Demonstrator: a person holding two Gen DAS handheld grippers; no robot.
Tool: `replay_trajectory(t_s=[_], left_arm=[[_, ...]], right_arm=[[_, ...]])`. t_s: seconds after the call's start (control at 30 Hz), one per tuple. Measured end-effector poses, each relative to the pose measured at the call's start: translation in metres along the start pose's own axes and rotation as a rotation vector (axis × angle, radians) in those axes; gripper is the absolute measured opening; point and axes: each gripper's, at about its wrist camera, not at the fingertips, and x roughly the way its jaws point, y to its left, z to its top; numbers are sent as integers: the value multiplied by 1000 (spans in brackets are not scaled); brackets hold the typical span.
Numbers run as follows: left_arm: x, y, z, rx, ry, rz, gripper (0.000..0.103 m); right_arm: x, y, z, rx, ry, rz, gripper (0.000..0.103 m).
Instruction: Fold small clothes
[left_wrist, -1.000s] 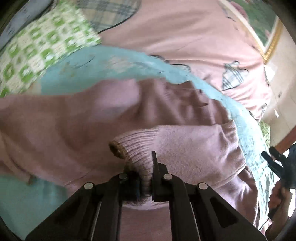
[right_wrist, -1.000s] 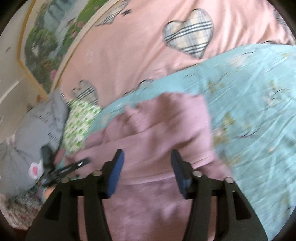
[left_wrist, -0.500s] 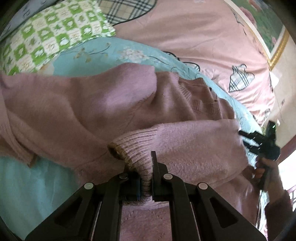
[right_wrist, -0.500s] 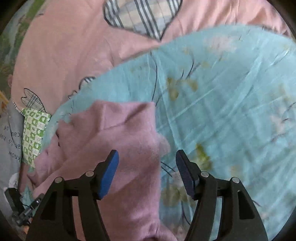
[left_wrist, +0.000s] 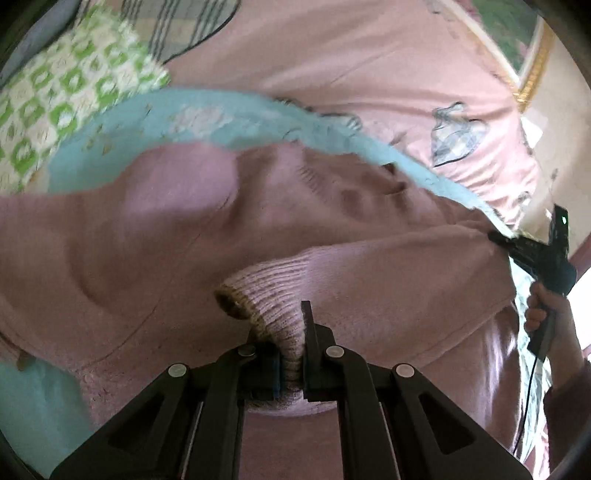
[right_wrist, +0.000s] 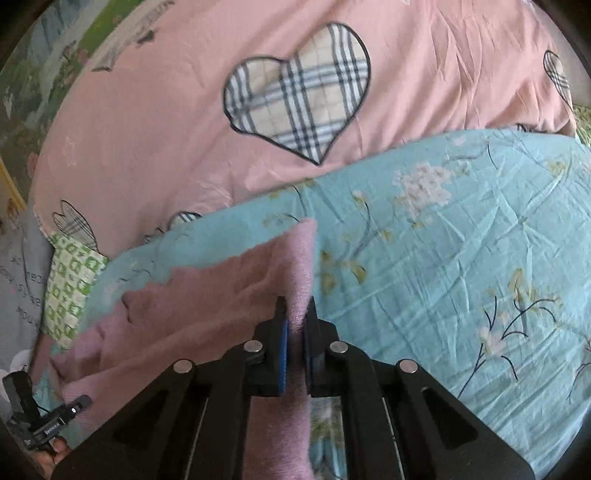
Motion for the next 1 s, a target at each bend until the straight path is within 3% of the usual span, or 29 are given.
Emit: replay_trajectory(t_s=[0.17, 0.23, 0.3, 0.37, 0.5, 0.53, 0.57, 0.63, 0.8, 1.0], left_arm=[[3, 21, -4, -18, 11, 14, 6], [3, 23, -7, -15, 31, 7, 11], [-2, 24, -12, -2, 40, 21, 20], [-13, 26, -19, 5, 43, 39, 32], [-50, 42, -35, -23, 7, 82, 43], [-61, 49, -39, -37, -6, 102, 51], [-72, 57, -42, -63, -18, 131, 65], [-92, 77, -46, -130, -46, 165, 76], [-120, 132, -46, -318, -61, 187, 76], [-117, 165, -36, -406, -31, 221, 76]], right_arm=[[33, -1, -22, -9, 79, -45, 8], [41, -4, -30, -4, 104, -83, 11], [35, -6, -33, 16, 89, -124, 23], [22, -6, -34, 35, 61, -158, 44], [-16, 7, -46, 59, -4, -59, 49], [-27, 15, -53, 53, -7, -22, 51], [-34, 22, -60, 46, -5, 10, 52], [-45, 35, -74, 32, 7, 56, 54], [-62, 70, -119, 18, 76, 169, 55], [-63, 103, -161, -31, 154, 235, 55]])
